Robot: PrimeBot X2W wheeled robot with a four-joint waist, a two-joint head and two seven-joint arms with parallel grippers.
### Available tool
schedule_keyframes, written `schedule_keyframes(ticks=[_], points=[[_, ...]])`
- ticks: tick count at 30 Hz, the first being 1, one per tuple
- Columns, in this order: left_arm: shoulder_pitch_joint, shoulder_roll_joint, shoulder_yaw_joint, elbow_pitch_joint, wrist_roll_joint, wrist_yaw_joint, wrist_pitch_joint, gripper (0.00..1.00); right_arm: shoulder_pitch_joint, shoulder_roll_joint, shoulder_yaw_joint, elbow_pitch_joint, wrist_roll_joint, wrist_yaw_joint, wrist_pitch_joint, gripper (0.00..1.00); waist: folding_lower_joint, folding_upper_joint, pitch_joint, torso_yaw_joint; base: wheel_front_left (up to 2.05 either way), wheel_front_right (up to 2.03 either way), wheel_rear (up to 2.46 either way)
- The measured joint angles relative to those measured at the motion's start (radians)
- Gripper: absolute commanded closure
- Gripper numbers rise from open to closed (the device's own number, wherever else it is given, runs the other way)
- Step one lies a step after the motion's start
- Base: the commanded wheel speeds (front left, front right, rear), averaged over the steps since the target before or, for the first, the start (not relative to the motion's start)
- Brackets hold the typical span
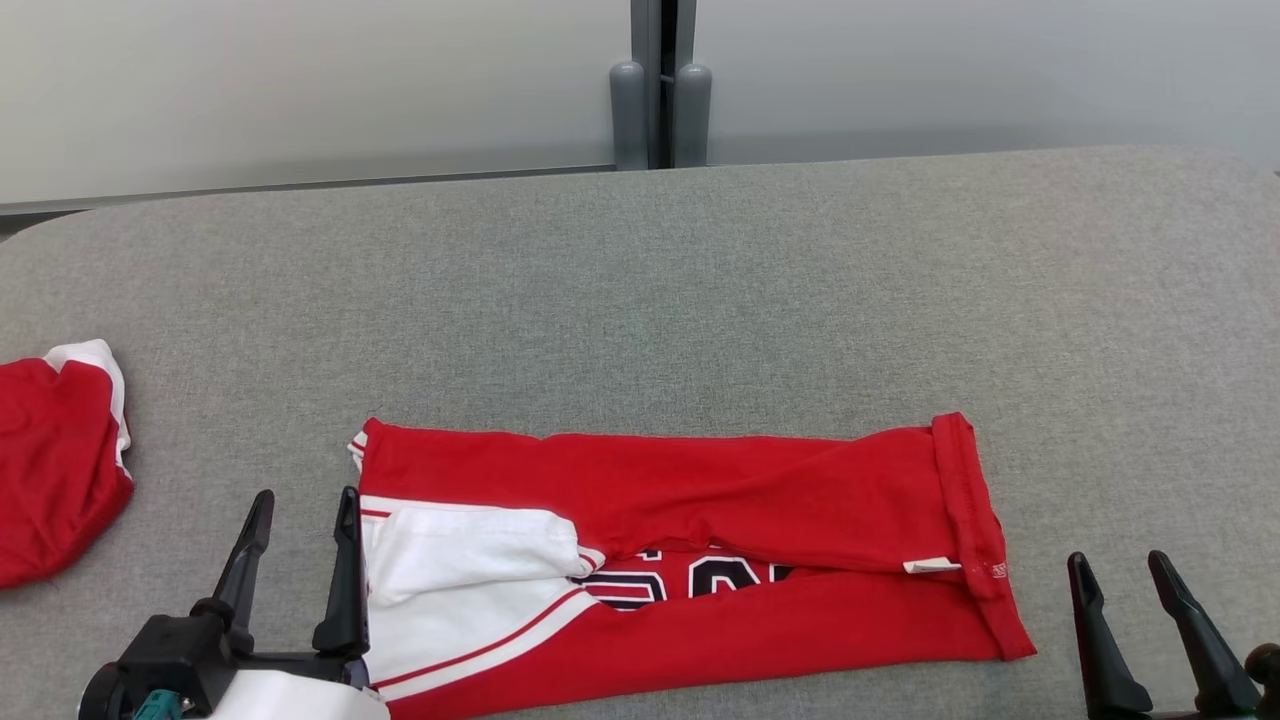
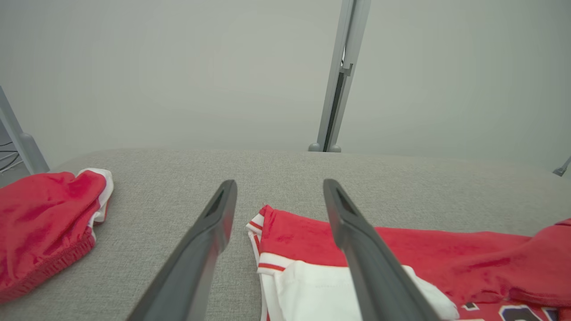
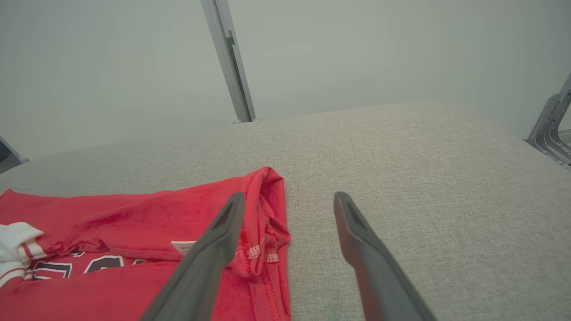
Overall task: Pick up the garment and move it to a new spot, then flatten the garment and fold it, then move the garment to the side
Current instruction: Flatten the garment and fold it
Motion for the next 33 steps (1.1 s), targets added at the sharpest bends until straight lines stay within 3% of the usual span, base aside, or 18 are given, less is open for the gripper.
schedule_keyframes(ticks=[33], points=[[0.062, 0.029, -0.025, -0.017, 0.002, 0.016, 0.024, 0.00, -0.005, -0.035, 0.029, -0.062, -0.030, 0.000, 0.029, 0.00, 0.0000, 0.0000, -0.097, 0.001, 0.00, 0.00, 0.00]])
